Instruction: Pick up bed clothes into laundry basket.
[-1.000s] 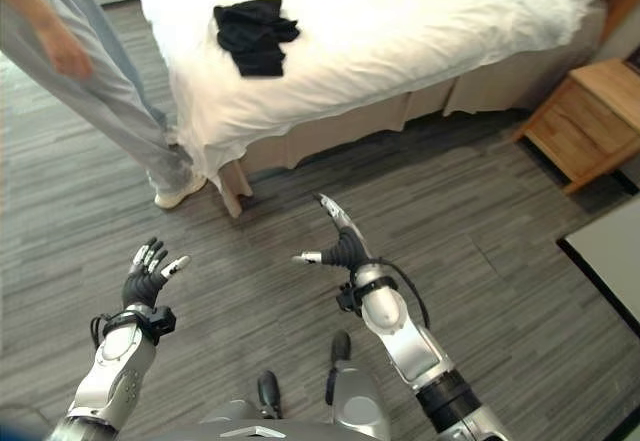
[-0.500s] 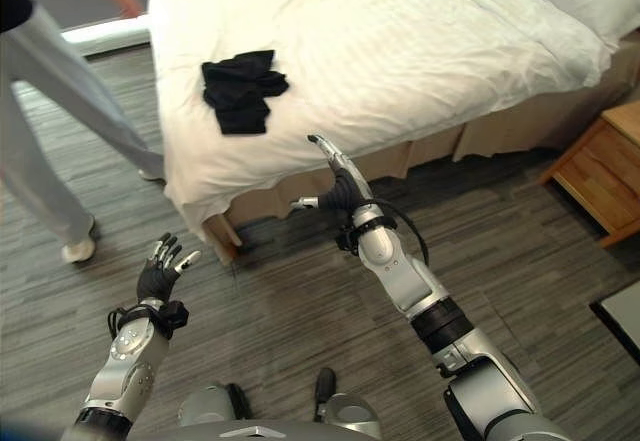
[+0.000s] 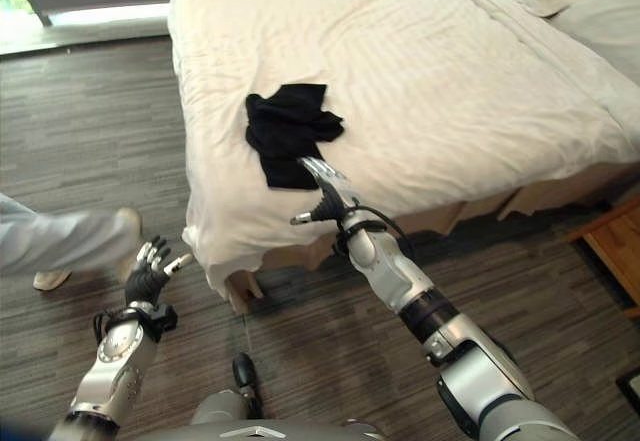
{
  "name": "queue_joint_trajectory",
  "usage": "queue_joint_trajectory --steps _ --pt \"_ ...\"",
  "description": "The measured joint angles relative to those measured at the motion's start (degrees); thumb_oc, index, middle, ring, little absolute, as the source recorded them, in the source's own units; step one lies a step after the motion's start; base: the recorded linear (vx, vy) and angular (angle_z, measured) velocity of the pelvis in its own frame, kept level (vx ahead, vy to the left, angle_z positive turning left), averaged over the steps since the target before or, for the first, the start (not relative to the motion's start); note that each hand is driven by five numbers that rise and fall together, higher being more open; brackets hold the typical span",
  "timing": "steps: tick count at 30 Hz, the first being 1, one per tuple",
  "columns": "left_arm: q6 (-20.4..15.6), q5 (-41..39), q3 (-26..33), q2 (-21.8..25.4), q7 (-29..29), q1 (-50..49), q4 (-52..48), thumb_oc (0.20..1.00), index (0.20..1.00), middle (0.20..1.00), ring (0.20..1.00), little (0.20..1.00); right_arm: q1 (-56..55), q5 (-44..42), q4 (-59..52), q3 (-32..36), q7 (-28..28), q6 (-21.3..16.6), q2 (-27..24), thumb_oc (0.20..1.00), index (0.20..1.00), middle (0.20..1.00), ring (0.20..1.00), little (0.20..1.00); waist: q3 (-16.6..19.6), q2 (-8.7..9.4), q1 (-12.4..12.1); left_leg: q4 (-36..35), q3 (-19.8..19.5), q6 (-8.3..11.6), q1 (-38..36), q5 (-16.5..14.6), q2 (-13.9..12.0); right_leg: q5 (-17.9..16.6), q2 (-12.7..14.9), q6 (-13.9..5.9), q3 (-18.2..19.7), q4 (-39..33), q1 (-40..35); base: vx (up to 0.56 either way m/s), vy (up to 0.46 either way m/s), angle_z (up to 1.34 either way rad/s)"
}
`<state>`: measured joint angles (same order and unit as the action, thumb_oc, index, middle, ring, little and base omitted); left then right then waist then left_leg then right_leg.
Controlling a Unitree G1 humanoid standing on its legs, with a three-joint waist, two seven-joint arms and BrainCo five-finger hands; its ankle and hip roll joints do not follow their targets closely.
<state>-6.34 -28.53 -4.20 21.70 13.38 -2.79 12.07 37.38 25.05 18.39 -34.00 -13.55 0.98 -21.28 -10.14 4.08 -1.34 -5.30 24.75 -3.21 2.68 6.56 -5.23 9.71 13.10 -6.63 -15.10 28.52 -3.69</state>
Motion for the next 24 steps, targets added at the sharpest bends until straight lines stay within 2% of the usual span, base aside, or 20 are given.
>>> queue_joint_trajectory --steps 2,4,5,7,8,9,10,12,13,14,18,22,24 --pt "0.00 0.03 -0.14 0.94 -0.30 2.65 -0.18 1.000 1.000 1.000 1.000 1.000 5.07 2.10 1.26 -0.02 -0.98 0.06 -0.41 1.000 1.000 1.000 1.000 1.000 -0.56 0.46 0.25 0.02 -1.00 -1.17 -1.05 -1.26 0.96 0.71 2.28 -1.19 0.55 6.01 5.70 0.18 0.002 0.35" --pt "-0.35 0.02 0.05 1.68 -0.34 3.40 -0.15 1.000 1.000 1.000 1.000 1.000 9.29 2.86 2.74 0.08 -1.86 0.13 -0.16 1.000 1.000 1.000 1.000 1.000 -1.05 0.40 -0.09 0.02 -0.51 -0.95 -2.33 -1.94 1.56 0.91 3.22 -1.48 0.11 5.25 9.16 0.20 -0.065 0.18" --pt "-0.91 -0.01 0.20 1.98 -0.38 3.19 -0.25 1.000 1.000 1.000 1.000 1.000 13.05 4.35 2.84 -0.19 -2.59 0.20 -0.85 1.000 1.000 1.000 1.000 1.000 -1.43 -0.23 0.00 0.00 -1.92 0.19 -3.56 -3.73 1.50 0.74 1.77 -1.58 -0.33 -3.74 11.45 0.30 -0.163 0.47" --pt "-0.86 -0.12 0.18 2.92 -0.47 2.30 -0.15 1.000 1.000 1.000 1.000 1.000 14.32 4.38 2.71 -0.06 -3.09 0.19 -0.72 1.000 1.000 1.000 1.000 1.000 -1.56 0.83 0.40 0.00 -2.24 0.50 -3.84 -4.07 2.27 -1.51 1.37 -1.51 -0.06 -10.60 12.83 0.25 -0.132 0.50" --pt "-0.93 -0.47 0.46 3.07 -0.67 1.06 -0.02 1.000 1.000 1.000 1.000 1.000 14.97 4.58 2.91 -0.62 -3.21 0.44 -0.65 1.000 1.000 1.000 1.000 1.000 -1.62 0.90 -0.18 -0.01 -4.27 1.17 -3.88 -4.77 2.48 -2.43 0.04 -1.36 0.71 -14.85 13.75 0.12 -0.076 0.58" --pt "-0.62 -0.62 0.55 3.40 -0.82 0.63 0.13 1.000 1.000 1.000 1.000 1.000 15.63 5.86 3.41 -0.67 -3.21 0.51 -0.37 1.000 1.000 1.000 1.000 1.000 -1.52 1.34 0.82 0.08 -4.20 1.77 -3.48 -5.21 2.47 -5.27 -0.27 -1.59 1.75 -20.87 13.19 0.17 -0.108 0.65" --pt "-0.53 -0.62 0.73 3.67 -1.01 -1.07 0.04 1.000 1.000 1.000 1.000 1.000 16.09 6.61 5.32 -0.72 -3.26 0.66 1.01 1.000 1.000 1.000 1.000 1.000 -1.44 1.78 0.66 0.08 -4.81 1.90 -3.81 -5.45 3.16 -8.97 0.38 -1.10 1.27 -23.79 13.26 0.05 -0.071 0.54" --pt "-0.51 -0.64 1.68 3.77 -1.25 -3.70 -0.11 1.000 1.000 1.000 1.000 1.000 17.53 7.20 9.64 -0.87 -2.94 1.60 4.06 1.000 1.000 1.000 1.000 1.000 -1.01 3.20 -0.89 0.18 -5.38 3.14 -4.30 -6.41 3.66 -12.78 0.46 -0.50 1.68 -27.91 12.27 0.17 -0.104 0.27" --pt "-0.47 -0.64 1.77 3.69 -1.28 -4.08 -0.13 1.000 1.000 1.000 1.000 1.000 17.61 7.91 9.62 -0.91 -2.71 1.61 4.36 1.000 1.000 1.000 1.000 1.000 -1.19 3.55 -1.28 0.25 -5.81 4.02 -4.23 -6.56 3.59 -17.45 0.01 -1.01 2.17 -30.77 11.04 0.27 -0.186 0.17" --pt "-0.35 -0.65 1.89 2.28 -1.63 -5.87 -1.84 1.000 1.000 1.000 1.000 1.000 17.61 8.62 9.62 -3.55 -1.94 2.03 4.69 1.000 1.000 1.000 1.000 1.000 -1.59 2.54 -1.17 0.12 -6.08 5.36 -5.64 -6.99 1.69 -19.86 -2.46 -1.22 1.09 -34.74 8.07 0.18 -0.126 0.02" --pt "-0.22 -0.63 0.88 1.16 -4.92 -5.17 -3.33 1.000 1.000 1.000 1.000 1.000 17.30 8.75 9.63 -4.92 0.12 2.16 3.22 1.000 1.000 1.000 1.000 1.000 -1.87 0.87 -0.14 0.35 -4.68 6.20 -6.27 -7.02 -2.15 -18.20 -6.67 1.24 0.92 -34.44 7.38 0.07 -0.095 -0.11" --pt "-0.26 -0.69 0.15 0.97 -5.56 -3.51 -3.48 1.000 1.000 1.000 1.000 1.000 17.50 8.76 10.68 -5.07 0.48 2.07 2.19 1.000 1.000 1.000 1.000 1.000 -1.90 -1.26 -0.08 0.55 -4.64 6.20 -6.03 -7.02 -2.96 -17.72 -7.36 1.98 0.92 -34.44 7.49 0.02 -0.078 -0.03" --pt "-0.32 -2.75 0.42 1.03 -6.90 -3.21 -2.81 1.000 1.000 1.000 1.000 1.000 17.58 8.74 12.53 -5.11 1.37 2.15 1.59 1.000 1.000 1.000 1.000 1.000 -2.28 -3.03 -0.14 0.39 -4.63 6.20 -5.81 -7.02 -3.18 -17.68 -7.42 2.04 0.79 -34.45 7.76 -0.01 -0.056 0.05"
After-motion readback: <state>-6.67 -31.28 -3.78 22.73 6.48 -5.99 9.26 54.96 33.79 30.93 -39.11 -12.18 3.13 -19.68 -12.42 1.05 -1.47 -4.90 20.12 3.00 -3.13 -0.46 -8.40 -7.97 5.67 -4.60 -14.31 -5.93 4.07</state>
